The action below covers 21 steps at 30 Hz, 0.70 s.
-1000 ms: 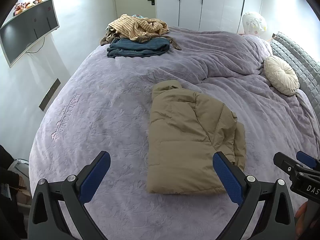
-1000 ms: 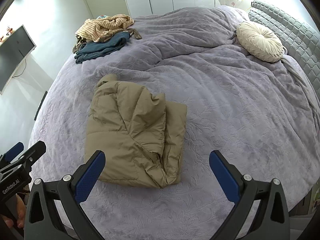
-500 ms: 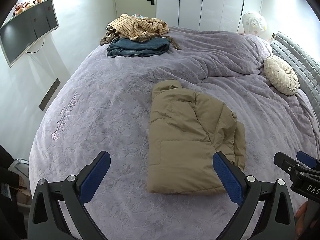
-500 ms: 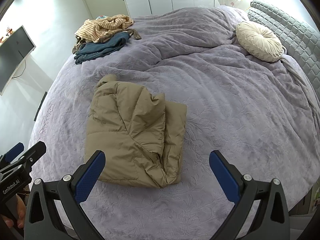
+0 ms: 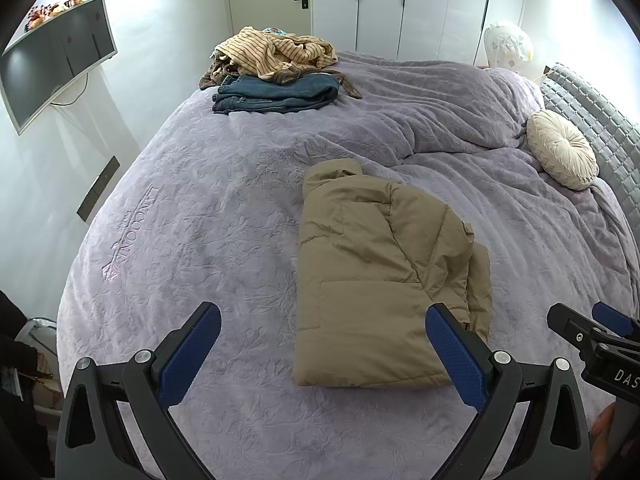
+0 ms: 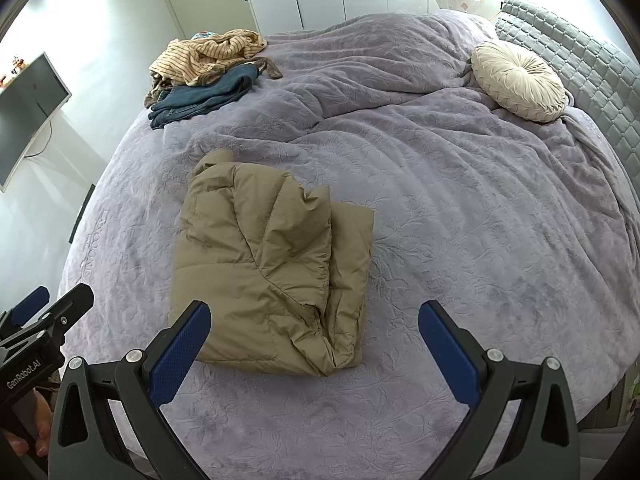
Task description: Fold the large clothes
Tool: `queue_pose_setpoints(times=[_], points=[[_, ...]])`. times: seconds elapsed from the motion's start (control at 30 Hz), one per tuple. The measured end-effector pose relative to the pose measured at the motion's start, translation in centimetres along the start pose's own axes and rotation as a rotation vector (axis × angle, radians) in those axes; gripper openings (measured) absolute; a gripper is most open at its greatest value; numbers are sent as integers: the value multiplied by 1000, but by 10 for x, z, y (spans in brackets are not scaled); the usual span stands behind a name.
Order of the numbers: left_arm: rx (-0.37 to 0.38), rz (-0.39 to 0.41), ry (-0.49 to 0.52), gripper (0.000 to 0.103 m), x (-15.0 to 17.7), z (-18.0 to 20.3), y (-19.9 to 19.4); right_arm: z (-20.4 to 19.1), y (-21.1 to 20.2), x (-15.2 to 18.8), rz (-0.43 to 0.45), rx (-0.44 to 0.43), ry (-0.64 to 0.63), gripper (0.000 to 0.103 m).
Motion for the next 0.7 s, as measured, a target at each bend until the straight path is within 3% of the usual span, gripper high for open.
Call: queue_pose_setpoints(times=[0.7], points=[[-3,0,-3,102,0,-1,-1,-1,0,0,0,0,3,103]])
Point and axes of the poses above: each gripper's, at about its wrist camera, not at the fingertips, and y roughly the way its jaws point, z to its right, x to its underside, the point moved 5 cm from there along y, roughly the way its jaws point, and after that the axes turned 11 degrees about -y, right-handed, at the moved point
